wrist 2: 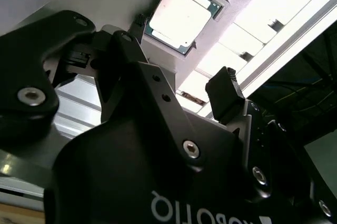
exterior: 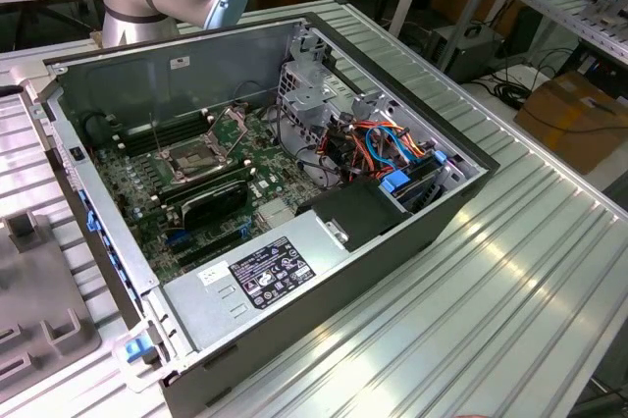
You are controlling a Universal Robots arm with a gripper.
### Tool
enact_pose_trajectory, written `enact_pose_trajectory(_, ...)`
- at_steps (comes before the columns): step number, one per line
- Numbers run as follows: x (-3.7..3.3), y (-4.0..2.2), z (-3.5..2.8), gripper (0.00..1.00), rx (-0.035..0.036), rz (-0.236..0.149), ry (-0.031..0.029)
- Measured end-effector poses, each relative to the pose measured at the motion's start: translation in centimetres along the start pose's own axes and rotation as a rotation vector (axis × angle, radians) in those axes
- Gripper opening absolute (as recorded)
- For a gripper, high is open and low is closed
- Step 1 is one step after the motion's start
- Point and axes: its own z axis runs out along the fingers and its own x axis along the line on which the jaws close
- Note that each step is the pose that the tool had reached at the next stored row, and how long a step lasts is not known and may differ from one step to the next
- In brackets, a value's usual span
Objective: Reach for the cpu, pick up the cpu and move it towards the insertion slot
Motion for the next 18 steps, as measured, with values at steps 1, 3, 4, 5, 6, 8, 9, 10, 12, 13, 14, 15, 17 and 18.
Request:
enact_pose_trajectory(1,-0.01,0.0,0.08,0.74,-0.0002,0.0,-0.0003)
enact_pose_trajectory(3,-0.01,-0.01,0.26,0.74,-0.0002,0.0,-0.0003)
enact_pose_trajectory(4,-0.01,-0.01,0.34,0.74,-0.0001,0.0,-0.0001)
enact_pose_trajectory(5,-0.02,-0.02,0.64,0.74,-0.0002,0.0,0.0003)
enact_pose_trajectory(6,-0.02,-0.03,0.77,0.74,-0.0002,0.0,0.0004)
enact_pose_trajectory(8,-0.03,-0.04,1.07,0.74,-0.0001,0.0,0.0005)
enact_pose_trajectory(9,-0.03,-0.04,1.18,0.74,-0.0002,0.0,0.0004)
enact_pose_trajectory(10,-0.04,-0.06,1.46,0.74,-0.0002,0.0,0.0005)
enact_pose_trajectory(12,-0.06,-0.07,1.86,0.74,-0.0001,0.0,0.0017)
enact_pose_trajectory(13,-0.07,-0.07,1.95,0.74,-0.0001,0.0,0.002)
enact_pose_trajectory(14,-0.07,-0.08,2.04,0.74,-0.0001,0.0,0.0021)
enact_pose_trajectory(15,-0.1,-0.08,2.23,0.74,0.0001,0.0,0.0026)
enact_pose_trajectory(17,-0.11,-0.09,2.46,0.74,0.0001,0.0,0.0028)
enact_pose_trajectory(18,-0.14,-0.1,2.56,0.74,0.0003,0.0,0.0028)
